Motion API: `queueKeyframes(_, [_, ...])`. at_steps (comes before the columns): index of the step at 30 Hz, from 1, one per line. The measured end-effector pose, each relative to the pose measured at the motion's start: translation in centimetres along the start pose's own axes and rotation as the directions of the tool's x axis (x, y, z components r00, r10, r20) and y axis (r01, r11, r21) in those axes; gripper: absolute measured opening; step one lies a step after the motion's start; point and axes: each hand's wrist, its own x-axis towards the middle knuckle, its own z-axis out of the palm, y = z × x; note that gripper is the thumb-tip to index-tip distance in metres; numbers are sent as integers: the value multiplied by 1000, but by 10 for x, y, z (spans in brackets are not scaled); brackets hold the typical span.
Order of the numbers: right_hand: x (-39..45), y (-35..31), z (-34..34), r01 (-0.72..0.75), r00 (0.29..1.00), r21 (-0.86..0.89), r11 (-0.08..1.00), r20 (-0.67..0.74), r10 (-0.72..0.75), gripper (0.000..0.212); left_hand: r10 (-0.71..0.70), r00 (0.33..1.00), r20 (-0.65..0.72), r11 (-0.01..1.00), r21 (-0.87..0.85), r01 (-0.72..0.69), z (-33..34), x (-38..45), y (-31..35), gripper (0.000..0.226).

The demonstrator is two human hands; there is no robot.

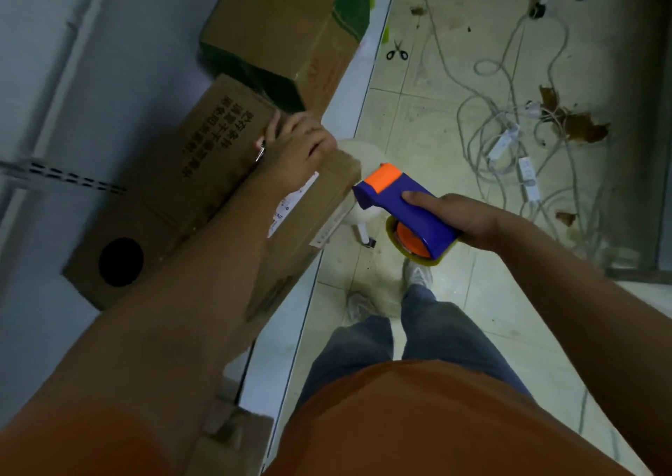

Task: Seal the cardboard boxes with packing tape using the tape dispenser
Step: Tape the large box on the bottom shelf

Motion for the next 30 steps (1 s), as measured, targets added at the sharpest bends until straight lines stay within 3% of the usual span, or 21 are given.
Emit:
queueKeyframes(9, [17, -40, -19, -10, 993, -154, 988, 118, 28, 55, -107, 994, -27, 992, -70, 105, 0, 2, -9, 39])
queueKeyframes(12, [21, -55, -23, -16, 993, -223, 975, 112, 42, 49, -143, 989, -33, 982, -131, 138, -4, 4, -10, 38])
queueKeyframes(16, [31, -70, -19, 5, 999, -292, 956, 48, 10, 56, -189, 982, -25, 981, -57, 188, -17, 4, -8, 34])
queueKeyframes(19, [44, -86, 4, 32, 999, -267, 963, 12, -30, 67, -283, 959, 17, 957, 67, 282, -22, -5, -5, 34])
queueKeyframes(21, [50, -97, 21, 57, 998, -232, 971, 41, -48, 61, -372, 926, 58, 927, 72, 368, -22, -13, -10, 33])
queueKeyframes(23, [53, -102, 30, 62, 995, -192, 979, 84, -47, 50, -388, 918, 86, 920, 102, 379, -22, -19, -17, 32])
queueKeyframes(26, [56, -96, 24, 39, 988, -153, 987, 153, -16, 54, -392, 916, 89, 918, 100, 383, -19, -21, -17, 39])
queueKeyframes(30, [53, -79, 5, 14, 971, -38, 999, 238, -4, 56, -428, 900, 80, 902, 110, 418, -10, -17, -30, 72])
